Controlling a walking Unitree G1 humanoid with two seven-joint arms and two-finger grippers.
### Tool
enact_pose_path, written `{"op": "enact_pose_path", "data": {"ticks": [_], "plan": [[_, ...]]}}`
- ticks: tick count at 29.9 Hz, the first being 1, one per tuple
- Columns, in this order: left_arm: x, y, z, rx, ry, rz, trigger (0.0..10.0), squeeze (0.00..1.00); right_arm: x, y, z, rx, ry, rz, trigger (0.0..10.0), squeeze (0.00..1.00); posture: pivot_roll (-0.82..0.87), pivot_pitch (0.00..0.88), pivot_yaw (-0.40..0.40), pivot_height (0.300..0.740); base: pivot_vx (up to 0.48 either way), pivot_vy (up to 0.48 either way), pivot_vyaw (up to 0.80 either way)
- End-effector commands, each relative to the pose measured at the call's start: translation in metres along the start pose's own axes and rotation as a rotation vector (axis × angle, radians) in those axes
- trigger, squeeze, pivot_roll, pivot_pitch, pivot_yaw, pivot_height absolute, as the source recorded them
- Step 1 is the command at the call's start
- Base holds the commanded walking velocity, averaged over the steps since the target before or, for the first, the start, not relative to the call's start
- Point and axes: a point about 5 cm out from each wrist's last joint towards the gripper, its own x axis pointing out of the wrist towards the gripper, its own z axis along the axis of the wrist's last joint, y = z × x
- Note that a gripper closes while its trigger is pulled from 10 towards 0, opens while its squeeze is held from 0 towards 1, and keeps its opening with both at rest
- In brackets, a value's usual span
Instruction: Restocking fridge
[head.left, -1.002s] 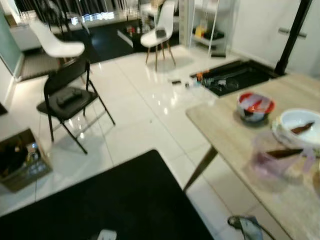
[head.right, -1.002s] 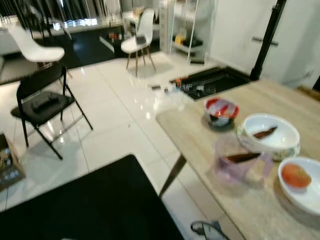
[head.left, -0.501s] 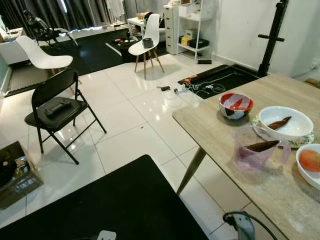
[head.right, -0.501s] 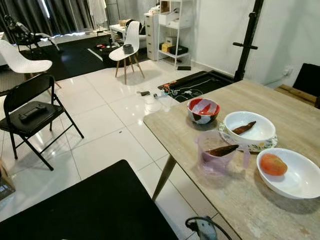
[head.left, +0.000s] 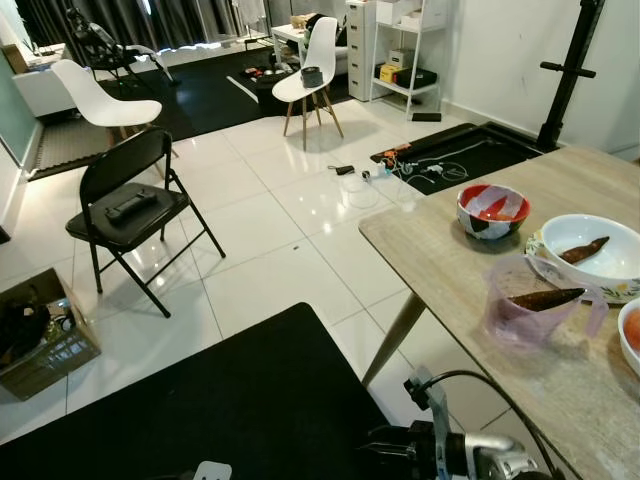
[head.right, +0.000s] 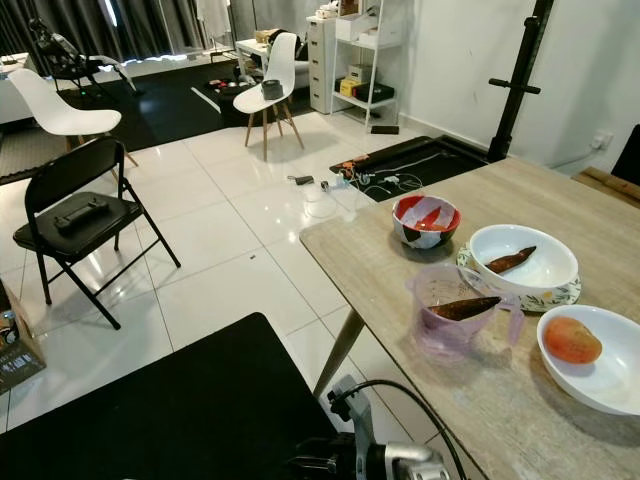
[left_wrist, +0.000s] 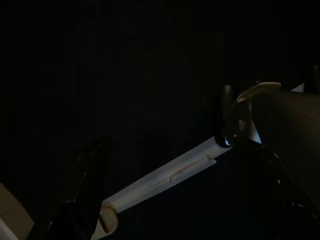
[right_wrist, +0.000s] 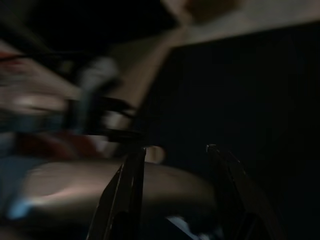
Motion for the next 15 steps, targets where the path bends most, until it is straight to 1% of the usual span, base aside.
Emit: {"op": "enact_pose_path", "data": {"ticks": [1, 3, 4, 6, 7, 8, 10, 11, 12, 13, 15], "plan": [[-0.001, 0.006, -0.002, 0.003, 0.005, 0.019, 10.0, 0.0, 0.005, 0.003, 0.022, -0.029, -0.084, 0.096, 10.0, 0.0, 0.03, 0.0, 0.05, 0.74, 0.0, 0.0, 0.0], [-0.001, 0.006, -0.002, 0.002, 0.005, 0.019, 10.0, 0.0, 0.005, 0.005, 0.034, -0.035, -0.153, 0.153, 10.0, 0.0, 0.03, 0.0, 0.05, 0.74, 0.0, 0.0, 0.0], [-0.001, 0.006, -0.002, 0.002, 0.005, 0.019, 10.0, 0.0, 0.005, 0.005, 0.034, -0.035, -0.153, 0.153, 10.0, 0.0, 0.03, 0.0, 0.05, 0.74, 0.0, 0.0, 0.0], [-0.001, 0.004, -0.001, 0.002, 0.004, 0.018, 10.0, 0.0, 0.005, 0.007, 0.049, -0.051, -0.224, 0.203, 10.0, 0.0, 0.03, 0.0, 0.047, 0.74, 0.0, 0.0, 0.0], [-0.001, 0.004, -0.001, 0.001, 0.003, 0.018, 10.0, 0.0, 0.004, 0.008, 0.054, -0.062, -0.242, 0.226, 10.0, 0.0, 0.03, 0.0, 0.046, 0.74, 0.0, 0.0, 0.0], [0.0, 0.004, 0.0, -0.003, 0.001, 0.02, 10.0, 0.0, 0.004, 0.008, 0.055, -0.078, -0.222, 0.234, 10.0, 0.0, 0.03, 0.0, 0.046, 0.74, 0.0, 0.0, 0.0], [0.0, 0.004, 0.0, -0.003, 0.001, 0.02, 10.0, 0.0, 0.004, 0.008, 0.055, -0.078, -0.222, 0.234, 10.0, 0.0, 0.03, 0.0, 0.046, 0.74, 0.0, 0.0, 0.0], [0.0, 0.004, 0.001, -0.007, -0.002, 0.025, 10.0, 0.0, 0.006, 0.008, 0.049, -0.1, -0.148, 0.217, 10.0, 0.0, 0.03, 0.0, 0.046, 0.74, 0.0, 0.0, 0.0], [0.0, 0.004, 0.001, -0.007, -0.002, 0.025, 10.0, 0.0, 0.006, 0.008, 0.049, -0.1, -0.148, 0.217, 10.0, 0.0, 0.03, 0.0, 0.046, 0.74, 0.0, 0.0, 0.0], [0.0, 0.005, 0.001, -0.007, -0.003, 0.032, 10.0, 0.0, 0.005, 0.006, 0.04, -0.094, -0.094, 0.185, 10.0, 0.0, 0.03, 0.0, 0.042, 0.74, 0.0, 0.0, 0.0], [-0.001, 0.007, 0.002, -0.014, -0.004, 0.041, 10.0, 0.0, 0.004, 0.004, 0.033, -0.086, -0.058, 0.153, 10.0, 0.0, 0.03, 0.0, 0.042, 0.74, 0.0, 0.0, 0.0]]}}
